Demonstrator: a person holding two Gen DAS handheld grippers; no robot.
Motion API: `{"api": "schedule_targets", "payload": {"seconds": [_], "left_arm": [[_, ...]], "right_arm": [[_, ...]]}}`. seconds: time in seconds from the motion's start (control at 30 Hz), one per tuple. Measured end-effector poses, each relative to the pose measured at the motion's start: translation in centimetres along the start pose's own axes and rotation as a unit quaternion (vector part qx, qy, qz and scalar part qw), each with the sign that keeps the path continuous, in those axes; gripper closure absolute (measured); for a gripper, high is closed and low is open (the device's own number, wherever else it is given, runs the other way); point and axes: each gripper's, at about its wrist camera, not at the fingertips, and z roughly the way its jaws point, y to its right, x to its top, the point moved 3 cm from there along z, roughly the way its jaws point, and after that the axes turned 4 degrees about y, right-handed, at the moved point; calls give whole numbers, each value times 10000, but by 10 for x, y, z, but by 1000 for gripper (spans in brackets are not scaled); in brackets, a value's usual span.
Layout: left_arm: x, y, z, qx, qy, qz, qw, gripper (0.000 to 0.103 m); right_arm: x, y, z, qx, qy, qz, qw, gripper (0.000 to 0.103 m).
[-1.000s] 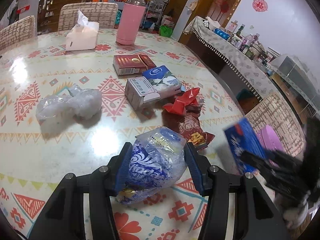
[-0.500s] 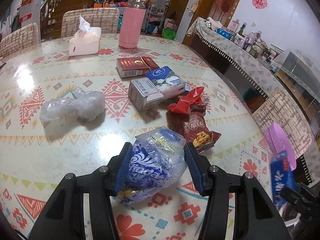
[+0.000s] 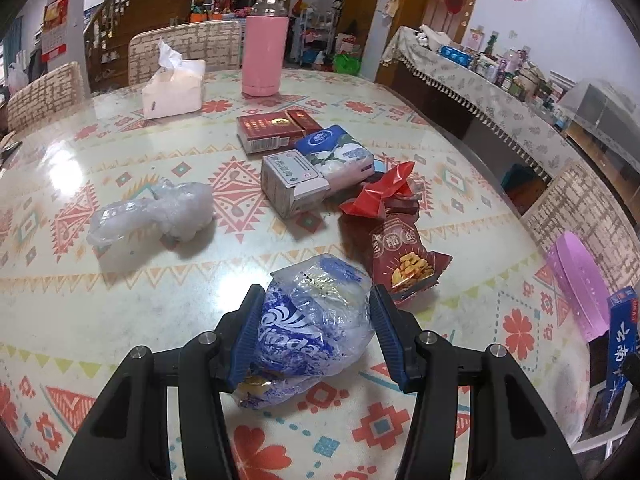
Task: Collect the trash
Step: 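Carry the snack bag and blue box to the pink wastebasket and open both tools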
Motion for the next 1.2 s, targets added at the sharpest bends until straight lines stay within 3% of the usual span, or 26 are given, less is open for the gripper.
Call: {"api": "schedule_targets", "payload": {"seconds": [0.3, 0.63, 0.93, 1.2], "left_arm": [[-7, 31, -46, -165, 17, 326, 9993, 50], [-3, 124, -60, -923, -170, 954, 9910, 50], [11, 238, -27, -1907, -638, 1239, 9717, 51], [22, 344, 10, -2632, -998, 1538, 9472, 51]], "right_arm": [[4, 28, -10, 89, 210, 246, 9994, 51], [9, 79, -28, -82, 406, 475, 9980, 51], [23, 163, -43, -464, 575, 1022, 9920, 50], [42, 211, -35, -756, 567, 1149, 9889, 50]]}}
